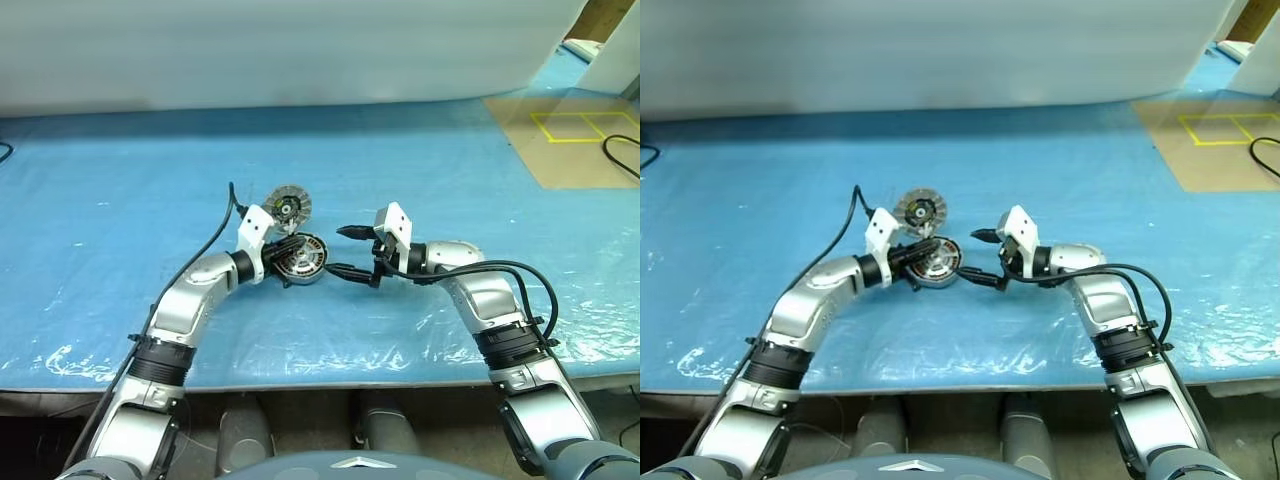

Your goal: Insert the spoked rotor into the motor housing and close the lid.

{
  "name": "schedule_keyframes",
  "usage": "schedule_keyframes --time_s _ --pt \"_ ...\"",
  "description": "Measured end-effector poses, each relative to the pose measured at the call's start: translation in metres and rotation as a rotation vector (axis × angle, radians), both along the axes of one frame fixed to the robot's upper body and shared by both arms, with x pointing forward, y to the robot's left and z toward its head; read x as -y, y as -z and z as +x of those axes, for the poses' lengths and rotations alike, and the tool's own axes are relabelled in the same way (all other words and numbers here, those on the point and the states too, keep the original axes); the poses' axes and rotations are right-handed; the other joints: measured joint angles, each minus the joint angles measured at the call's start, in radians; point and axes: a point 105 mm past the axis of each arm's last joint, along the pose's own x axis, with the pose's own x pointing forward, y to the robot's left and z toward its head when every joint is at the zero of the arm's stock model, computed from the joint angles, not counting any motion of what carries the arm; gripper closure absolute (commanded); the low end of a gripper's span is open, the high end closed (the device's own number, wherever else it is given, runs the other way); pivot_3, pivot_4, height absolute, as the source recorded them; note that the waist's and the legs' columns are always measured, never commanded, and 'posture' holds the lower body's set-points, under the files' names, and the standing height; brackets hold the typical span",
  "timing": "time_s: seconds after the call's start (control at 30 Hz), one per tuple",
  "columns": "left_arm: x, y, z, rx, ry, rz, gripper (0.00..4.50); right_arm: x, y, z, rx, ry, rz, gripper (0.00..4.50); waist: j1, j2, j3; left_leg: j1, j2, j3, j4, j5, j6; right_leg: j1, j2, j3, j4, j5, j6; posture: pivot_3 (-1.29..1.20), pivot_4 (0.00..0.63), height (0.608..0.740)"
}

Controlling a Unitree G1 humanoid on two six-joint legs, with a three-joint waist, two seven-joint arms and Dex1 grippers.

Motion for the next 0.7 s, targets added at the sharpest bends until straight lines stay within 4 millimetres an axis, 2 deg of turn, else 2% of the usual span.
schedule_keyframes --time_s 0.17,0.27,0.37,0.47,0.7 --pt "0.002 0.001 -0.01 0.014 0.049 -0.046 4.47 -0.001 -0.003 0.002 0.011 -0.001 0.002 0.0 0.003 0.0 0.0 -0.001 0.0 0.0 -0.001 0.0 0.0 -0.001 0.0 -0.001 -0.002 0.0 0.0 0.0 0.15 0.74" --pt "0.005 0.001 -0.024 0.027 0.105 -0.102 4.47 -0.002 -0.004 0.002 0.015 0.0 0.005 0.0 0.002 0.0 0.0 -0.002 0.0 0.0 -0.002 0.0 0.0 -0.002 0.0 -0.001 -0.002 0.0 0.0 0.0 0.15 0.74" --pt "0.008 -0.009 -0.032 0.073 0.136 -0.18 4.47 -0.003 -0.004 0.002 0.017 -0.002 0.011 0.0 0.001 0.0 0.0 -0.002 0.001 0.0 -0.002 0.0 0.0 -0.003 0.0 -0.001 -0.001 0.0 0.0 0.0 0.15 0.74" --pt "-0.006 -0.026 -0.033 0.139 0.112 -0.229 4.47 -0.005 -0.004 -0.001 0.041 -0.012 0.031 0.0 0.0 0.0 0.0 -0.001 0.001 0.0 -0.002 0.0 0.0 -0.002 0.001 -0.001 -0.001 0.0 0.0 0.0 0.15 0.74" --pt "-0.042 -0.039 -0.037 0.146 0.063 -0.268 4.47 -0.004 -0.003 -0.002 0.036 -0.019 0.038 0.0 -0.005 0.0 0.0 -0.001 0.001 0.001 -0.002 0.0 0.0 -0.003 0.001 0.0 -0.001 0.0 0.0 0.0 0.15 0.74"
